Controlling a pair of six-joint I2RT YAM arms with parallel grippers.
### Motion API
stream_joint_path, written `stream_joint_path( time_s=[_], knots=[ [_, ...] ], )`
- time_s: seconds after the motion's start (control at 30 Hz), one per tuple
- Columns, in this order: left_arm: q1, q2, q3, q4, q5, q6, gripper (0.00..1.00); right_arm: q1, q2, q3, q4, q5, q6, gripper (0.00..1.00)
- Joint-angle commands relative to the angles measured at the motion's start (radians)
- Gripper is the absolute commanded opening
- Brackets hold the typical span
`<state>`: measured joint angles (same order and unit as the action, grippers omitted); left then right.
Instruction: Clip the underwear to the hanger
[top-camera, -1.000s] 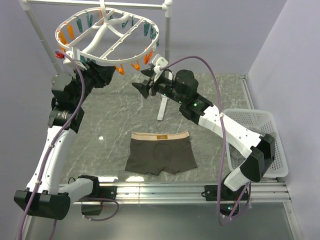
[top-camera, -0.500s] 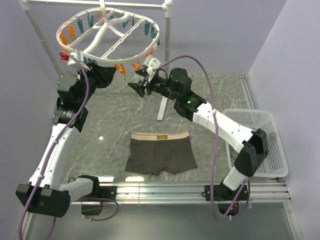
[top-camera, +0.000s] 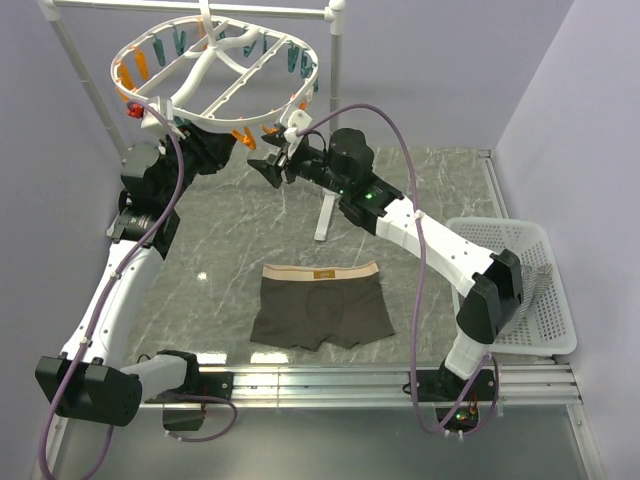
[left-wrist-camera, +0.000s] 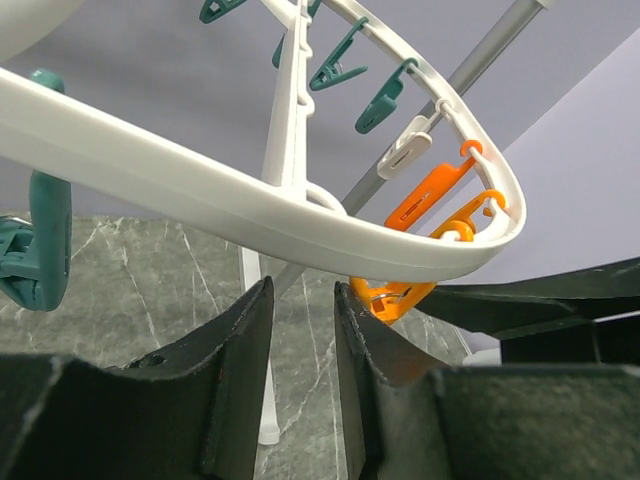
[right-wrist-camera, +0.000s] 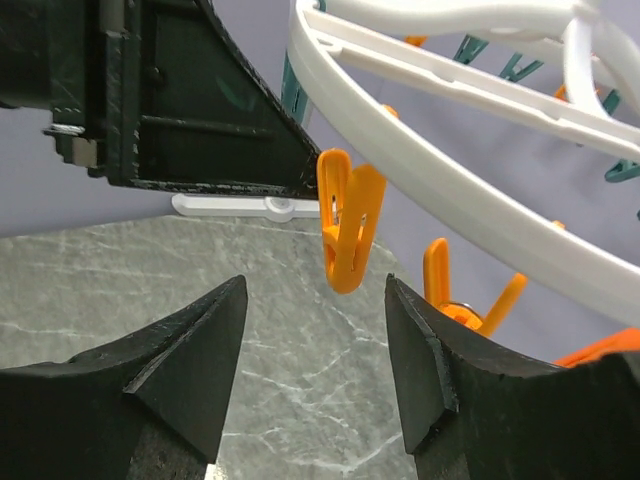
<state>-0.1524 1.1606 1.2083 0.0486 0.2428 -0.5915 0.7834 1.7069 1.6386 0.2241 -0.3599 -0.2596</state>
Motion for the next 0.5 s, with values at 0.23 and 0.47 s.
stream_joint_path(
  time_s=[0.23, 0.47],
  knots=[
    [-0.004, -0.021, 0.037, 0.057, 0.038, 0.002, 0.35, 0.008, 0.075, 0.122, 0.047, 0.033, 0.020, 0.63],
    [-0.004, -0.025, 0.043, 0.057, 0.059, 0.002, 0.35, 0.007, 0.103, 0.142, 0.044, 0.024, 0.026, 0.59]
  ],
)
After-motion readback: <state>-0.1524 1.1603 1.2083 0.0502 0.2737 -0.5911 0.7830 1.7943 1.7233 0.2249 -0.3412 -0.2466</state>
